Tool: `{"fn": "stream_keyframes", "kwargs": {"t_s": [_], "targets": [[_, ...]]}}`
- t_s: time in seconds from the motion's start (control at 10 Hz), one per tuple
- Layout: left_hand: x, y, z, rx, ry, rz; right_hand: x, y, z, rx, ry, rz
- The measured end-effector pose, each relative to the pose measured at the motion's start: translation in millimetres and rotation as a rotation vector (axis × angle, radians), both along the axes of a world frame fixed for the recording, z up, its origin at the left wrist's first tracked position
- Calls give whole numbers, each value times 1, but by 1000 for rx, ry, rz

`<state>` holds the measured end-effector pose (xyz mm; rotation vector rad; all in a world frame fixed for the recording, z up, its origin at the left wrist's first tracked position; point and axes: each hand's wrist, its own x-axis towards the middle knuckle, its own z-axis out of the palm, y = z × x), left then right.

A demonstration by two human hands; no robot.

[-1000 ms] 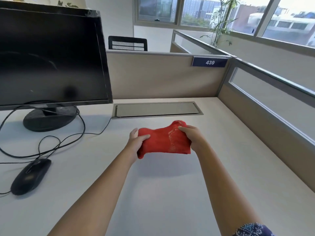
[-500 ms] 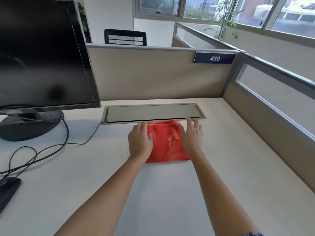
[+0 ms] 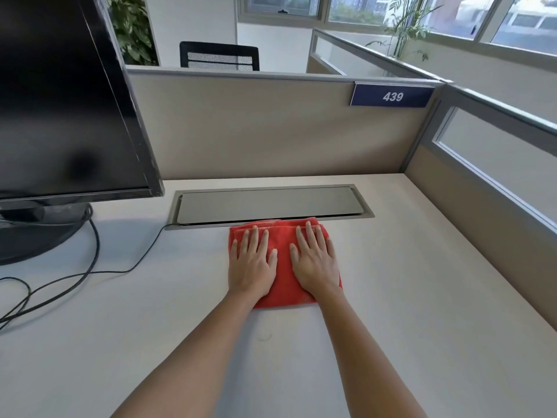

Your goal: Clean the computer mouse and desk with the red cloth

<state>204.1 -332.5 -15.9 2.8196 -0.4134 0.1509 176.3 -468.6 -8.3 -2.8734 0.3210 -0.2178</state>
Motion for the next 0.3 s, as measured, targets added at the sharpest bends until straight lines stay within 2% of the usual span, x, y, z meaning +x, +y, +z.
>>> {"fn": "stream_keyframes", "kwargs": {"t_s": [0.2, 0.3], "targets": [[-2, 2, 13, 11, 91, -40, -3, 1, 12, 38, 55, 11], [-7, 8, 26, -8, 31, -48, -10, 3, 24, 82, -85, -19]]}}
